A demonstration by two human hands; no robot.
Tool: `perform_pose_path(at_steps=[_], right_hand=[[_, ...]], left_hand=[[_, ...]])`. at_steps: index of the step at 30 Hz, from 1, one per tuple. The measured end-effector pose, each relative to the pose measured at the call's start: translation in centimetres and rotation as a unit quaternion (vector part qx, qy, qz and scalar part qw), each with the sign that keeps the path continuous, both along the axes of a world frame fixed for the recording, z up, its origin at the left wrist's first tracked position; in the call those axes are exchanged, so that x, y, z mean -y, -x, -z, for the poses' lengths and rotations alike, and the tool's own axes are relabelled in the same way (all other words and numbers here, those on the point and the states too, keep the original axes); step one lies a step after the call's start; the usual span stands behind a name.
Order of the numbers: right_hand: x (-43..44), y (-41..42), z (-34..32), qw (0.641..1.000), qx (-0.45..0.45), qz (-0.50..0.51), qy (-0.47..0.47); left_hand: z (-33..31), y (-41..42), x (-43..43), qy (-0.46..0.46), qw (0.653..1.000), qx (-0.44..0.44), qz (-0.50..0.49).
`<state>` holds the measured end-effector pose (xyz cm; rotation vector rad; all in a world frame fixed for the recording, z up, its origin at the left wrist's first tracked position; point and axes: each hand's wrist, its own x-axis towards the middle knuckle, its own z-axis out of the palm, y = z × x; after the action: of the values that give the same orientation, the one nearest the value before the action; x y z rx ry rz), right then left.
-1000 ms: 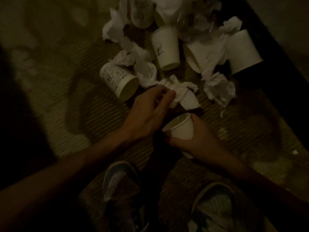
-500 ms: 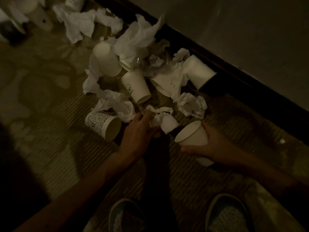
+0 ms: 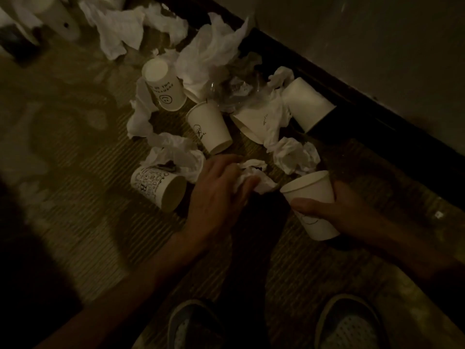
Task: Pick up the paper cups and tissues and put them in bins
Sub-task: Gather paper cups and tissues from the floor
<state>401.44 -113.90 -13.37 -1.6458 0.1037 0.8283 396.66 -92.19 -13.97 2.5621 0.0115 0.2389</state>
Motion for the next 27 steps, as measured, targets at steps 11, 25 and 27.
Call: perform_pose_path(at_steps=[11,25,27], right_hand=[[2.5,-0.2,0.3,0.997,-0.025,0.065,0.028],[1.2,-0.6,0.2,0.998,-0.028,0.049,0.029],[1.4,-0.9,0.3,0.998,-0.029,0.050,0.032]], left_hand=[[3.7,-0.9,1.4,-0.166,0.966,-0.030,0.198],[4.6,-1.8,-0.2,-0.112,0.981,-0.136,0.079],[4.7,-1.6,0.0,-0.097,0.987,-0.099,0.080]])
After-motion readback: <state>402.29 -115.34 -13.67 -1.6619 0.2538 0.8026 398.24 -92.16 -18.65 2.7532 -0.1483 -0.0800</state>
